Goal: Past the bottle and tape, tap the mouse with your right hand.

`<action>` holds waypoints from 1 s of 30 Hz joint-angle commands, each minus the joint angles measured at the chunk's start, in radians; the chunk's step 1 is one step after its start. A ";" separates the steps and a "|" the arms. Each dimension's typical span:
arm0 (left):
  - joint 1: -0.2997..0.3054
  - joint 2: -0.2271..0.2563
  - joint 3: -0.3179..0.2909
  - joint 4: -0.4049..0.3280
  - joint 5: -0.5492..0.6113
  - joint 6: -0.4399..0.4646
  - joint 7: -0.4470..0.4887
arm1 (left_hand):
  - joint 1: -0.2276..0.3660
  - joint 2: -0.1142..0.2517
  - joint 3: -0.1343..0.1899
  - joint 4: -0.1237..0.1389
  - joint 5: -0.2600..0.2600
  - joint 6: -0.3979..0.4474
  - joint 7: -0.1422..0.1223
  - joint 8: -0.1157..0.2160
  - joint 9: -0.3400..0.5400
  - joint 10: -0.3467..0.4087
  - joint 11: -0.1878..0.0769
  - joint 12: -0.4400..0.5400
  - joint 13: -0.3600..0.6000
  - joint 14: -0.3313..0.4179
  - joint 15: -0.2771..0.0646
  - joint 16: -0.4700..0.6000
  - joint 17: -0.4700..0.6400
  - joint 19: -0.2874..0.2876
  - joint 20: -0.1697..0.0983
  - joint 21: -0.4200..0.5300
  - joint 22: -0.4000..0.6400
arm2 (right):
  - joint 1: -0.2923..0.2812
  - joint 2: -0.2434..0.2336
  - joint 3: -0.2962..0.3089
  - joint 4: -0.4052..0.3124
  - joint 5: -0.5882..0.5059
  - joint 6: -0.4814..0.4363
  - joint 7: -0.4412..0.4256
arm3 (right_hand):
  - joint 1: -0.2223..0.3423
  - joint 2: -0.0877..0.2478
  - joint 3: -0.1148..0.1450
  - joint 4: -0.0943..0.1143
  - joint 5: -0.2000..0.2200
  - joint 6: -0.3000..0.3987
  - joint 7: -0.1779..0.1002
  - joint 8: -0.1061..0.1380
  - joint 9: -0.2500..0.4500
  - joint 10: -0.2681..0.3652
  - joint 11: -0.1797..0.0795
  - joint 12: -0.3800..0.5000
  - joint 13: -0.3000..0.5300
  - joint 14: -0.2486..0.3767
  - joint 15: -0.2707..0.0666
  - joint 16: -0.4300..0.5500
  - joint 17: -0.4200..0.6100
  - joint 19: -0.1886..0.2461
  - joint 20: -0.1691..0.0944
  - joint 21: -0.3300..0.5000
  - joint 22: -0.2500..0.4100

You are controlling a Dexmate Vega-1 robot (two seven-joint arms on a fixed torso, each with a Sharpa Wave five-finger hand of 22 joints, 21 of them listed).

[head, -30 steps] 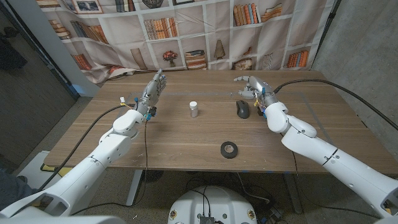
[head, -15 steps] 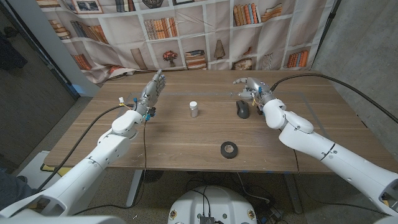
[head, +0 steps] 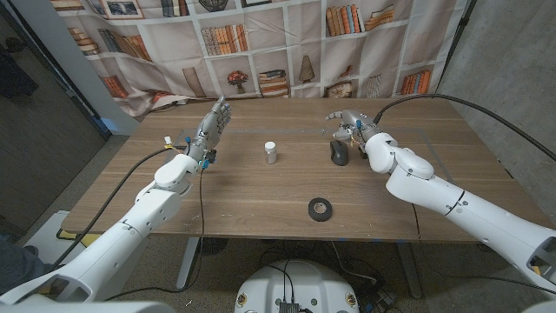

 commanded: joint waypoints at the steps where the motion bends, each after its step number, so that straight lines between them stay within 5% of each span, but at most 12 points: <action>1: 0.009 0.001 -0.008 -0.003 -0.007 -0.009 0.000 | 0.002 0.005 0.004 -0.008 0.001 -0.006 0.004 -0.005 0.004 0.002 0.003 -0.001 0.005 0.004 -0.002 -0.003 0.003 -0.006 0.002 -0.001 0.002 | 0.075 -0.006 -0.075 -0.004 -0.049 -0.119 0.134 | -0.003 0.003 -0.006 -0.001 0.002 0.000 -0.005 0.005 0.000 -0.006 0.001 0.009 -0.002 0.007 -0.003 0.000 -0.002 0.013 -0.001 -0.007 -0.006; 20: -0.001 -0.006 0.000 0.017 -0.010 -0.007 -0.013 | 0.008 0.006 0.004 -0.010 -0.002 -0.005 0.004 -0.006 0.005 -0.001 0.005 -0.004 0.005 0.001 -0.001 -0.005 0.004 -0.009 0.005 -0.003 0.003 | 0.148 -0.006 -0.148 0.011 -0.054 -0.183 0.248 | -0.007 0.003 -0.035 0.001 -0.001 -0.017 0.003 0.008 0.000 -0.010 0.002 0.006 -0.018 0.004 -0.003 -0.022 -0.043 0.013 -0.003 -0.026 -0.061; 30: -0.007 -0.005 0.005 0.024 -0.010 0.001 -0.019 | 0.010 0.007 0.004 -0.011 -0.003 -0.005 0.004 -0.007 0.005 0.000 0.004 -0.004 0.006 0.000 0.000 -0.005 0.004 -0.011 0.007 -0.004 0.003 | 0.195 -0.002 -0.202 0.023 -0.083 -0.225 0.308 | -0.007 0.005 -0.025 0.001 0.009 -0.026 0.001 0.006 -0.001 -0.011 0.001 0.009 -0.019 0.008 -0.003 -0.012 -0.039 0.011 0.000 -0.017 -0.045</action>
